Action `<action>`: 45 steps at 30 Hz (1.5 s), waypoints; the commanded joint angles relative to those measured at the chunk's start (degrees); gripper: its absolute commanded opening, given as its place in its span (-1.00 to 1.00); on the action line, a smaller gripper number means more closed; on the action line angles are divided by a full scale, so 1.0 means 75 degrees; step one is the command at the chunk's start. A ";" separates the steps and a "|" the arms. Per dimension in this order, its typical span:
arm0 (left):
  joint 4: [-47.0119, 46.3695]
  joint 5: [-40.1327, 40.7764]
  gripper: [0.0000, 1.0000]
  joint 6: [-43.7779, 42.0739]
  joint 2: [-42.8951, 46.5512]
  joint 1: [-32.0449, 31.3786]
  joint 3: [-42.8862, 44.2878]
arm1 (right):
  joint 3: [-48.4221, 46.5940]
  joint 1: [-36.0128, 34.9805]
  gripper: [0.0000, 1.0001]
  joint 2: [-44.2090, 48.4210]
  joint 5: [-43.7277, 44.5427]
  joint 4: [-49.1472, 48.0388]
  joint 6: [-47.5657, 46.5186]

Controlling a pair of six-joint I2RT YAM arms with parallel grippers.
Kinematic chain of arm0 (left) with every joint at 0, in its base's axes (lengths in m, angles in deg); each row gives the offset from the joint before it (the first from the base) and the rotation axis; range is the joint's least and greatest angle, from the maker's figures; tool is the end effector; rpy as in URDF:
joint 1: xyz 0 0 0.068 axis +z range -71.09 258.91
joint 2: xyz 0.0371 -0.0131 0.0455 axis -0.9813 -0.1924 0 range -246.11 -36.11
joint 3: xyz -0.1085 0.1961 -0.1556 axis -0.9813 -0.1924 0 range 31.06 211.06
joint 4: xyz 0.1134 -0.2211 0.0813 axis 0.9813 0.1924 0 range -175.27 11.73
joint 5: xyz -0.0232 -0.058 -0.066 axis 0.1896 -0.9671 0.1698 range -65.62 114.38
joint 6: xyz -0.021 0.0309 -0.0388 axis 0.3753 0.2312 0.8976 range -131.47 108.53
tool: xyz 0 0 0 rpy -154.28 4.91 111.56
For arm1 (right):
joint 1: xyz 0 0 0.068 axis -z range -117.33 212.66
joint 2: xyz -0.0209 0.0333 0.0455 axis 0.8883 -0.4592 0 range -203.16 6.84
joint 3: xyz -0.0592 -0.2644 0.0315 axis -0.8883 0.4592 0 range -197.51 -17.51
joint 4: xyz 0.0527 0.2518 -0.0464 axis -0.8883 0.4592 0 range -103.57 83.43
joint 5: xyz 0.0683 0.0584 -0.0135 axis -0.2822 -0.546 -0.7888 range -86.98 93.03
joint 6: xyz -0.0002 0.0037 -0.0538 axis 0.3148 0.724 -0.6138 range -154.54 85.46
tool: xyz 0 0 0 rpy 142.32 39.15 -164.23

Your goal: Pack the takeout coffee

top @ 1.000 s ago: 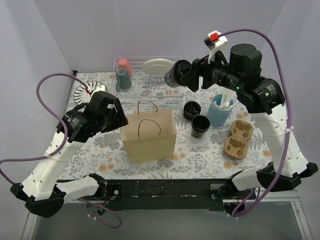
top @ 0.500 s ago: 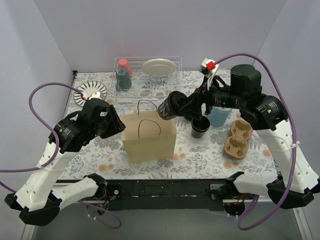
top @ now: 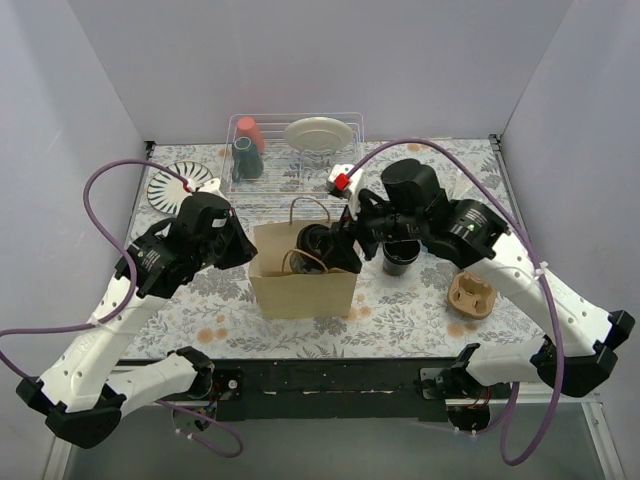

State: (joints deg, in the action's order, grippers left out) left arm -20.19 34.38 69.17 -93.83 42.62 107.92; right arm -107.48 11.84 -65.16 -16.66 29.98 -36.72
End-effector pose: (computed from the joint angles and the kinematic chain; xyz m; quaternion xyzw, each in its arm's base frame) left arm 0.1379 -0.0936 0.3954 -0.3788 0.8428 -0.2762 0.2643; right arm 0.1486 0.2014 0.4507 -0.4536 0.7054 0.3481 0.4189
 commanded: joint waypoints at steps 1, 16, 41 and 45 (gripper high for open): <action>-0.1386 -0.0722 -1.00 -0.0977 0.0568 -0.0024 -0.0263 | -0.0472 -0.0418 0.04 -0.0313 0.1147 -0.0135 -0.0787; -0.1297 -0.0783 -0.10 -0.1063 0.1180 -0.0024 -0.0828 | 0.0617 -0.2257 0.01 -0.0408 0.3302 -0.0450 -0.1398; 0.0488 -0.1226 -0.24 -0.0006 0.2047 -0.0024 -0.1013 | 0.2352 -0.3184 -0.04 0.0191 0.4605 -0.1494 -0.1315; 0.0136 -0.1661 -0.37 -0.0135 0.2058 -0.0024 -0.1306 | 0.2223 -0.3219 -0.04 0.0015 0.4640 -0.1494 -0.1386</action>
State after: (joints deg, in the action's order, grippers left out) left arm -17.35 26.01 69.37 -78.64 42.62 100.01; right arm -89.58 -11.73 -64.25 16.50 21.30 -45.96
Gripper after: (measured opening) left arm 0.365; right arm 0.731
